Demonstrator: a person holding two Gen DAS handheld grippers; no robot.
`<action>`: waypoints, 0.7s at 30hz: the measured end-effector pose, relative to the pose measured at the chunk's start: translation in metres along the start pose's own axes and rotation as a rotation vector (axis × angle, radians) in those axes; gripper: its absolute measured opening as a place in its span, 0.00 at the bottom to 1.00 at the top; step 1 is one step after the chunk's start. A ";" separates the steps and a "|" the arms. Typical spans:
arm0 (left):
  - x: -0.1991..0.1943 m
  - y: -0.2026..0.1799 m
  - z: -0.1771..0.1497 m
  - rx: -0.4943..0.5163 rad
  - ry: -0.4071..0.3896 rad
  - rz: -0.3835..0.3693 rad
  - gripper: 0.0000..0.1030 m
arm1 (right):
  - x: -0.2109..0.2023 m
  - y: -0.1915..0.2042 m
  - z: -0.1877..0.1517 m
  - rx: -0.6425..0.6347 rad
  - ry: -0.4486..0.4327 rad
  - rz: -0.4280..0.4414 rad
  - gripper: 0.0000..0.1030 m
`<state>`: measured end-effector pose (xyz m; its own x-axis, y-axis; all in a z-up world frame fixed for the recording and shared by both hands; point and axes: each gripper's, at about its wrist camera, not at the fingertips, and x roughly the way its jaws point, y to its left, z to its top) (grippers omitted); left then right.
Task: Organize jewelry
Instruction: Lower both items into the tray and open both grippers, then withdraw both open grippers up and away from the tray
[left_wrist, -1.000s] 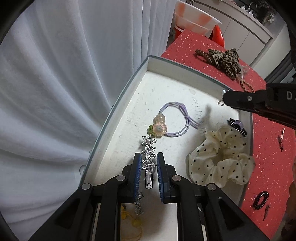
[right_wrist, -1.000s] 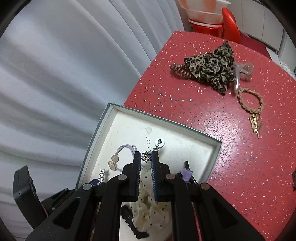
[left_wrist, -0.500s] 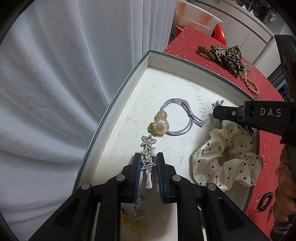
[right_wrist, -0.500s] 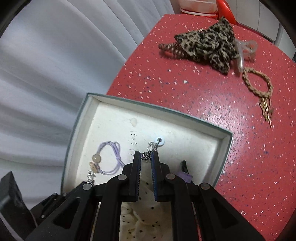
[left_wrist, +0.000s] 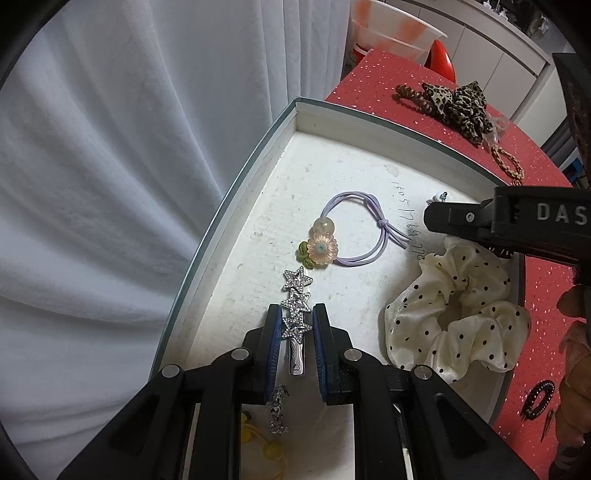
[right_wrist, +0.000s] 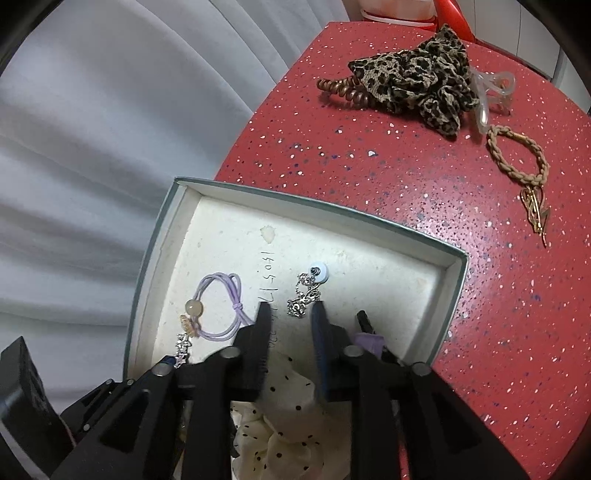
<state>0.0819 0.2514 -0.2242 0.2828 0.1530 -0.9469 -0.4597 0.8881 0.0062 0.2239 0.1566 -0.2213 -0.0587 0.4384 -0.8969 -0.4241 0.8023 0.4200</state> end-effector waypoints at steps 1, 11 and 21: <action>0.000 0.000 0.000 0.000 0.001 -0.002 0.18 | -0.001 0.000 0.000 -0.002 -0.001 0.005 0.33; -0.006 -0.001 0.002 -0.014 -0.025 0.014 0.87 | -0.030 -0.004 0.000 -0.001 -0.031 0.020 0.36; -0.008 -0.009 0.004 0.011 -0.016 0.009 0.87 | -0.058 -0.010 -0.011 0.012 -0.054 0.019 0.36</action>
<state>0.0871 0.2441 -0.2154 0.2923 0.1676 -0.9415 -0.4530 0.8913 0.0180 0.2220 0.1188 -0.1746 -0.0178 0.4742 -0.8802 -0.4122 0.7986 0.4386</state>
